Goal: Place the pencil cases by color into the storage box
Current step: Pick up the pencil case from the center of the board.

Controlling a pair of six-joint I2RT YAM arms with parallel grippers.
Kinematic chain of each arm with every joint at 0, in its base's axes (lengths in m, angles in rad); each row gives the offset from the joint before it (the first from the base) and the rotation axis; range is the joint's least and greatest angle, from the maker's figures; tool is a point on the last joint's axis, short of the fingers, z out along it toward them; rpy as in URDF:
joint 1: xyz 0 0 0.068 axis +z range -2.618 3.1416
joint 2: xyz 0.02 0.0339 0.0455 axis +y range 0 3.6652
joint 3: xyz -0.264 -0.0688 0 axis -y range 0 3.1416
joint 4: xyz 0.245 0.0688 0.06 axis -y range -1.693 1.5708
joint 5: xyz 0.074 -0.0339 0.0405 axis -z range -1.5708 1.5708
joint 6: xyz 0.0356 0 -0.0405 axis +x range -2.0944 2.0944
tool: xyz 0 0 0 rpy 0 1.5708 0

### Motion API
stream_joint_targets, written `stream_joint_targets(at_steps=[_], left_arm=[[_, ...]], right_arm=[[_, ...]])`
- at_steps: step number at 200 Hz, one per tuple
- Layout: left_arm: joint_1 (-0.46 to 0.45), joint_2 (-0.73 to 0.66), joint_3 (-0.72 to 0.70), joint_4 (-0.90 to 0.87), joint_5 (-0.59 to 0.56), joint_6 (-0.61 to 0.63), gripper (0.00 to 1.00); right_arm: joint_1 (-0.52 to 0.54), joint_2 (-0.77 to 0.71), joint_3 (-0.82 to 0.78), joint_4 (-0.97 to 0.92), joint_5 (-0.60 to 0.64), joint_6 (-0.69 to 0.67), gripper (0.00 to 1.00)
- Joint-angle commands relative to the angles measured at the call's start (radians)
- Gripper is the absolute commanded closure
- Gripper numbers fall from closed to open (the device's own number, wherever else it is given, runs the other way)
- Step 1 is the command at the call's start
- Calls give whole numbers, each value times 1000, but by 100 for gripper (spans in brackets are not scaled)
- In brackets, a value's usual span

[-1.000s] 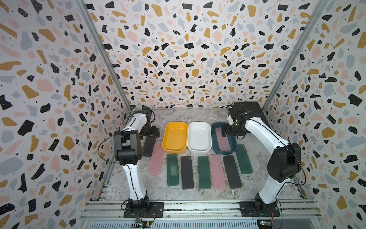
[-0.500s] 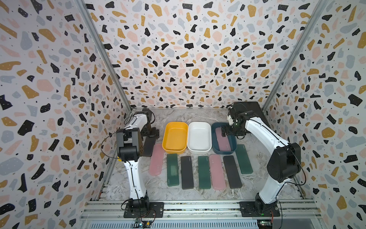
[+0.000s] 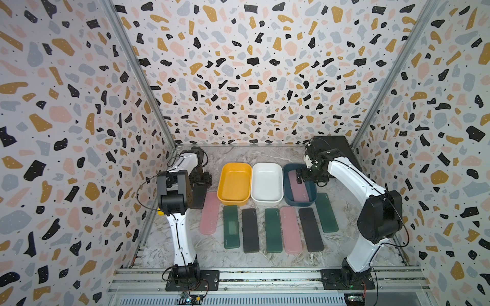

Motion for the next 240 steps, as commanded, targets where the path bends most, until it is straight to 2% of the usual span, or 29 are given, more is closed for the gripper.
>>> stream_joint_targets(at_steps=[1, 41, 69, 159, 211, 240], left_arm=[[6, 21, 23, -19, -39, 5, 25], [8, 17, 27, -29, -85, 3, 41], [8, -7, 37, -43, -109, -1, 47], [8, -135, 98, -123, -98, -26, 50], [-1, -256, 101, -172, -20, -72, 50], [-38, -321, 86, -202, 17, -89, 50]], right_arm=[[-4, -13, -10, -5, 2, 4, 0], [-4, -27, -20, -5, 3, 6, 0], [-4, -35, -22, -5, 2, 9, 0], [-4, -71, -33, -6, -11, 17, 0], [-4, -97, -42, -8, -22, 14, 0], [-4, -111, -45, -13, -28, 8, 0]])
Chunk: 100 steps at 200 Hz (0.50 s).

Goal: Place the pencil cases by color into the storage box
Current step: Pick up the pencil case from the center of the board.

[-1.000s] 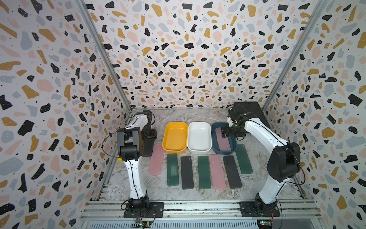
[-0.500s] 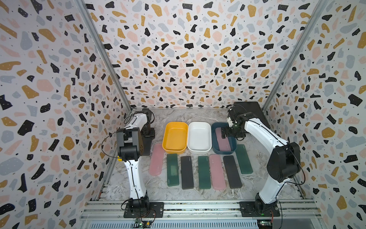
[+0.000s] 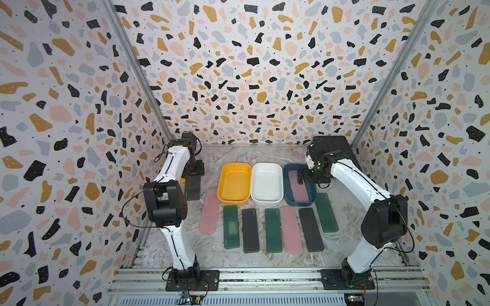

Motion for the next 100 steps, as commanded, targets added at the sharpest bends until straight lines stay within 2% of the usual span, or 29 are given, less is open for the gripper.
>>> stream_joint_targets(at_steps=[1, 50, 100], left_arm=[[-32, -66, 21, -59, 52, -31, 50], [-168, -144, -16, -83, 92, -80, 50], [-289, -147, 45, -117, 100, -181, 49]], right_arm=[[-4, -51, -9, -18, -13, 4, 0], [-7, -82, -18, -34, -24, -18, 1], [-23, -133, -43, -56, -35, -54, 1]])
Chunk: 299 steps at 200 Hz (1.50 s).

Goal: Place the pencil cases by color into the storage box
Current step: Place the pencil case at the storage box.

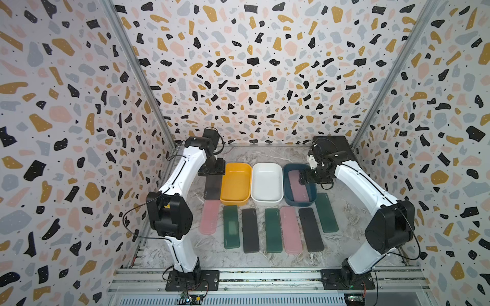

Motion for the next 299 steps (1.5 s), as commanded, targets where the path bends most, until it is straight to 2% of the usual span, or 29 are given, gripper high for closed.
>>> stream_joint_targets(at_steps=[1, 102, 205, 299], left_arm=[[-33, -12, 49, -42, 9, -72, 49], [-115, 101, 163, -45, 11, -160, 49], [-126, 422, 491, -123, -65, -72, 49], [-126, 463, 355, -34, -47, -78, 49]], right_arm=[[-12, -65, -16, -44, -13, -31, 1], [-47, -141, -136, -49, -87, -97, 1], [-83, -118, -164, -21, -132, -112, 1], [-94, -110, -175, -9, -147, -105, 1]])
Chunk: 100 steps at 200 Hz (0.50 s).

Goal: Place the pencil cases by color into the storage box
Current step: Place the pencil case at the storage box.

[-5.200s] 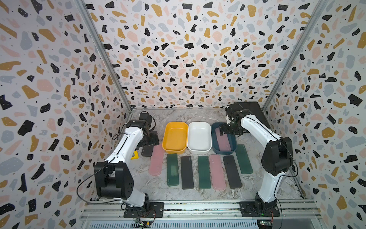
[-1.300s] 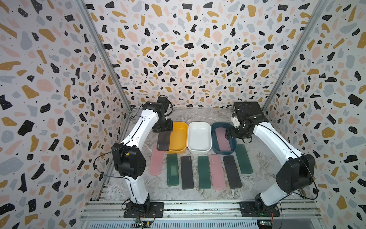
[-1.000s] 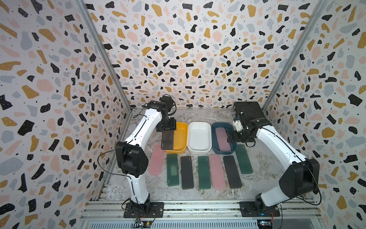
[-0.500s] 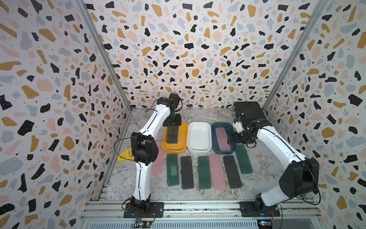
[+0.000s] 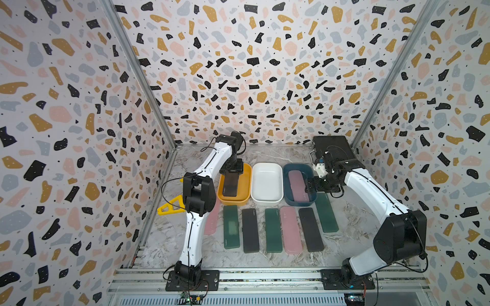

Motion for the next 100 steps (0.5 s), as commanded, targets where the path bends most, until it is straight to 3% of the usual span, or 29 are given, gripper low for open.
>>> stream_joint_targets(at_steps=[1, 100], left_arm=[[-5, 1, -22, 23, -1, 8, 49], [-5, 86, -11, 48, 4, 20, 49]], right_arm=[[-5, -6, -6, -6, -11, -3, 1], [-5, -15, -21, -6, -9, -1, 1]])
